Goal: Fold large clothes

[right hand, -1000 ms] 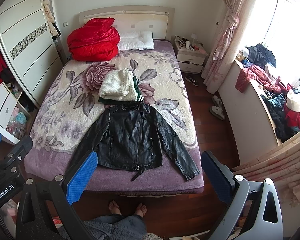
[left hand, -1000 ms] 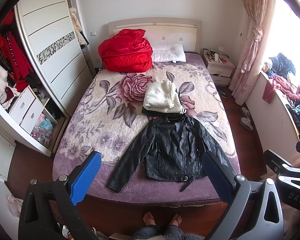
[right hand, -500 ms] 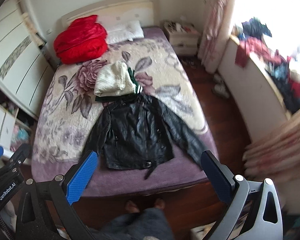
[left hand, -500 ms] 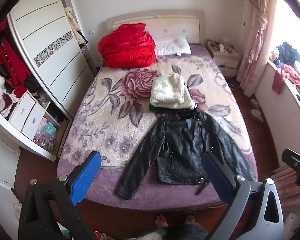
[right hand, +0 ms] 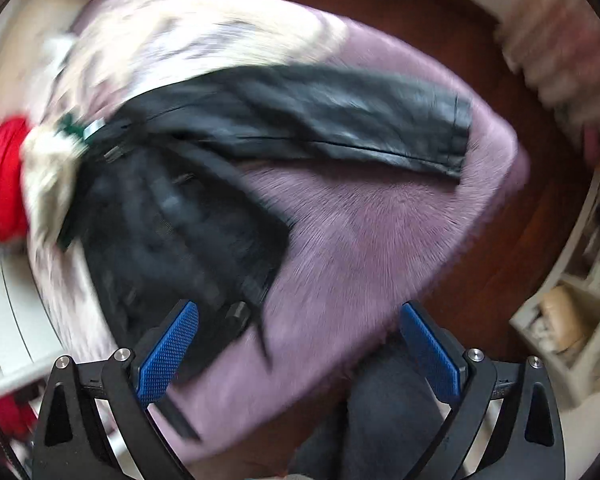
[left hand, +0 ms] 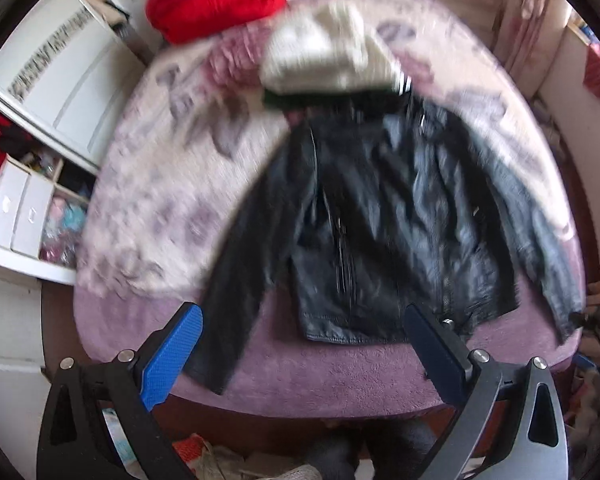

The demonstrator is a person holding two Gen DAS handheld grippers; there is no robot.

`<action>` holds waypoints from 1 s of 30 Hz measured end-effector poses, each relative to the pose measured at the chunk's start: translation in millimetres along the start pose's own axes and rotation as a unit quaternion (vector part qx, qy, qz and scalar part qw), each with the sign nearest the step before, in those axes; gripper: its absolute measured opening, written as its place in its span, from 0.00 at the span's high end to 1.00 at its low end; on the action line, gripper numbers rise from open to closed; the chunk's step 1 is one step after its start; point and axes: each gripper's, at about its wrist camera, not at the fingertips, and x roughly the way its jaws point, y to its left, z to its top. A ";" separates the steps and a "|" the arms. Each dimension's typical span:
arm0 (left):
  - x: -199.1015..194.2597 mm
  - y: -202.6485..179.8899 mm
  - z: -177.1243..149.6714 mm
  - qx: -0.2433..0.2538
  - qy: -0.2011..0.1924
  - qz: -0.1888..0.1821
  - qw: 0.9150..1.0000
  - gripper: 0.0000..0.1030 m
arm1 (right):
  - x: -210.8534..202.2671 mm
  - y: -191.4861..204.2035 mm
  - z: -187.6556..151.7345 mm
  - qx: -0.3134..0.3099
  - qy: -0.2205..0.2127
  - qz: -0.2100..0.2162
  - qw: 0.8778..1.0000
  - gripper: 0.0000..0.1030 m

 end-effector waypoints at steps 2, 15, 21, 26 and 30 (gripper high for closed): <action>44.2 -10.4 -3.2 0.007 0.031 0.011 0.999 0.00 | 54.2 -28.6 26.4 0.053 -0.003 0.028 0.998 0.12; 186.4 -58.4 38.0 -0.002 0.063 0.047 0.997 0.00 | 115.4 -127.0 100.4 0.306 -0.220 0.215 0.901 0.95; 210.6 -71.8 59.7 0.014 0.053 0.060 0.997 0.00 | 177.5 -147.9 145.5 0.311 -0.157 0.252 0.903 0.76; 228.0 -71.7 68.6 0.010 0.050 0.068 0.996 0.00 | 171.2 -146.2 158.2 0.351 -0.188 0.259 0.880 0.93; 234.9 -70.8 71.7 -0.001 0.056 0.055 0.997 0.00 | 122.7 -113.9 186.6 0.300 -0.214 0.236 0.899 0.95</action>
